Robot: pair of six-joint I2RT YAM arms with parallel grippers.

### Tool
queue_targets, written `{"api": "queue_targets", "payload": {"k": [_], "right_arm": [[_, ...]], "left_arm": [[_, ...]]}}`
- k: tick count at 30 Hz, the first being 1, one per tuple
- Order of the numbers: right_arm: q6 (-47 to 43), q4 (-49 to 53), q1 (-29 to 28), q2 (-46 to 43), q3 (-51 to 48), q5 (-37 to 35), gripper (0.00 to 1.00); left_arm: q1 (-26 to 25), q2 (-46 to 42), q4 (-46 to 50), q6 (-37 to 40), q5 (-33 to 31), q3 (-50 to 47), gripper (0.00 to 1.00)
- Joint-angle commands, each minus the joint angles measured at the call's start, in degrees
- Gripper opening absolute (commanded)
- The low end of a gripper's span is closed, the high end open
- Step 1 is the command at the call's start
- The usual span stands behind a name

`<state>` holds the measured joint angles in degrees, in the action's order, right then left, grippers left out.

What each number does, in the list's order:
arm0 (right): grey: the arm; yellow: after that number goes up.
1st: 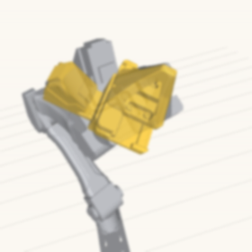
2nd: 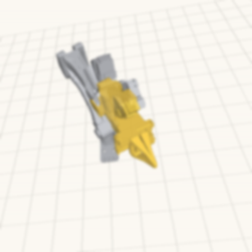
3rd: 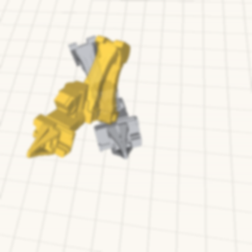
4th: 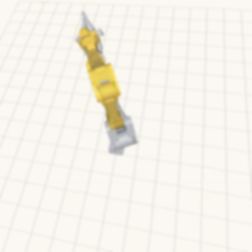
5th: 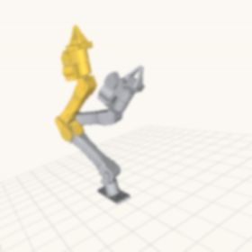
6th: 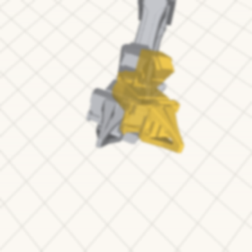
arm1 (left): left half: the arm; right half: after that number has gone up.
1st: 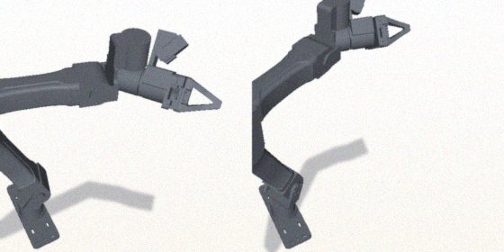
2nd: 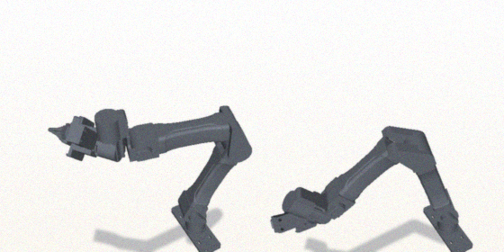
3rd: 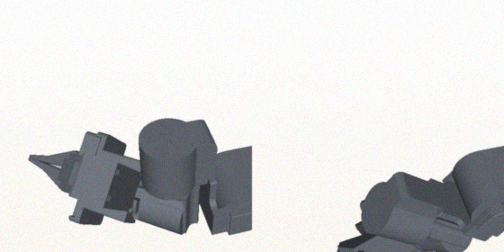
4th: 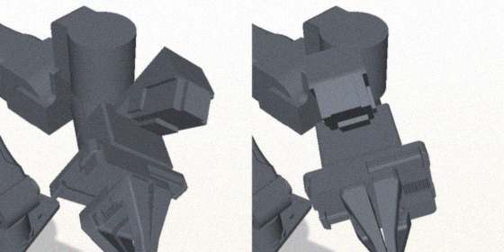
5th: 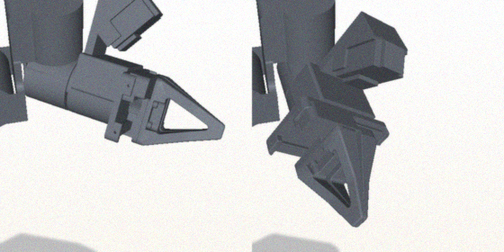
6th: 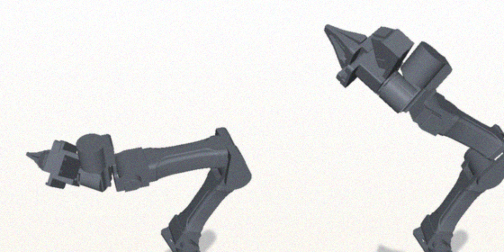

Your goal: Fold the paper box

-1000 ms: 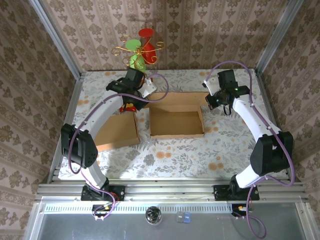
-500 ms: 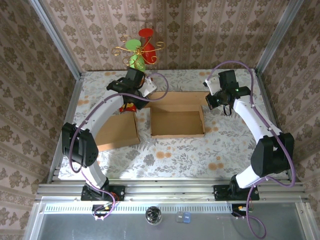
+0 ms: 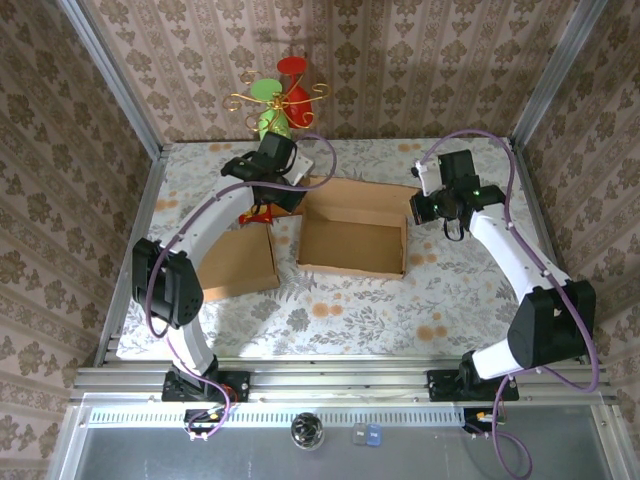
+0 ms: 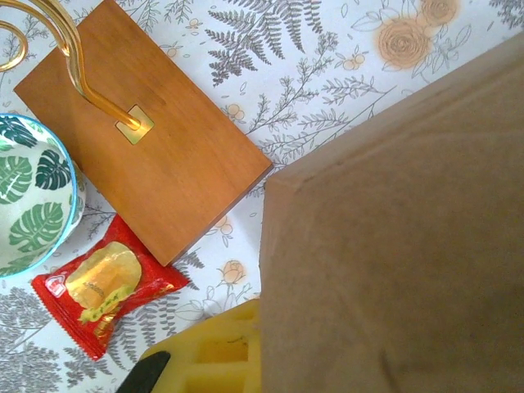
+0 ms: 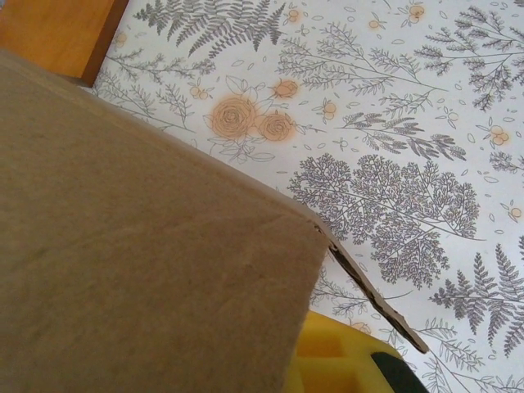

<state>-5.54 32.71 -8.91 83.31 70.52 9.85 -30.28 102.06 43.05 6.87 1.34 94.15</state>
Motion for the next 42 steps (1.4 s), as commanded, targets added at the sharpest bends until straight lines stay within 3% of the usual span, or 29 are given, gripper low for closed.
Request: {"api": "queue_targets", "payload": {"k": [1, 3, 5, 7, 13, 18, 21, 25, 30, 42], "right_arm": [[1.85, -1.58, -0.32, -2.32, -1.82, 1.14, 0.0], [1.82, -1.18, -0.19, -2.79, -2.0, -0.58, 0.02], [2.3, -1.15, 0.65, -3.15, -1.96, -2.91, 0.25], [2.64, -1.59, 2.33, -6.62, -1.92, -3.85, 0.4], [-1.43, -2.88, 8.78, -5.91, -0.04, 3.0, 0.5], [-6.96, -2.21, 9.28, -3.94, 1.15, 8.19, 0.56], [-11.34, 0.18, 8.93, -0.28, 2.16, 10.76, 0.56], [-13.02, -0.16, 8.79, 3.06, 4.25, 6.46, 0.57], [-14.39, 1.97, 7.61, 7.91, 9.97, 5.96, 0.57], [-13.0, 6.1, 5.53, 12.35, 13.95, 5.62, 0.22]], "left_arm": [[-0.3, 0.34, -1.71, -4.91, 0.42, 1.06, 0.0], [-0.52, 0.03, -2.33, -4.58, 0.04, 0.17, 0.0], [-0.57, -0.52, -2.62, -2.96, -0.45, -0.79, 0.0], [-0.57, -1.1, -2.61, -0.66, -1.08, -1.46, 0.0], [-0.57, -2.47, -2.48, 6.26, -2.3, -3.23, 0.0], [-0.39, -2.7, -2.26, 9.24, -2.92, -3.42, 0.0], [-0.31, -2.5, -2.12, 9.87, -2.46, -3.11, 0.0], [-0.23, -2.14, -2.05, 10.35, -2.37, -2.82, 0.0], [-0.13, -1.71, -1.92, 10.7, -1.96, -2.63, 0.0], [0.05, -0.15, -1.9, 9.41, -1.36, -0.87, 0.0]]}}
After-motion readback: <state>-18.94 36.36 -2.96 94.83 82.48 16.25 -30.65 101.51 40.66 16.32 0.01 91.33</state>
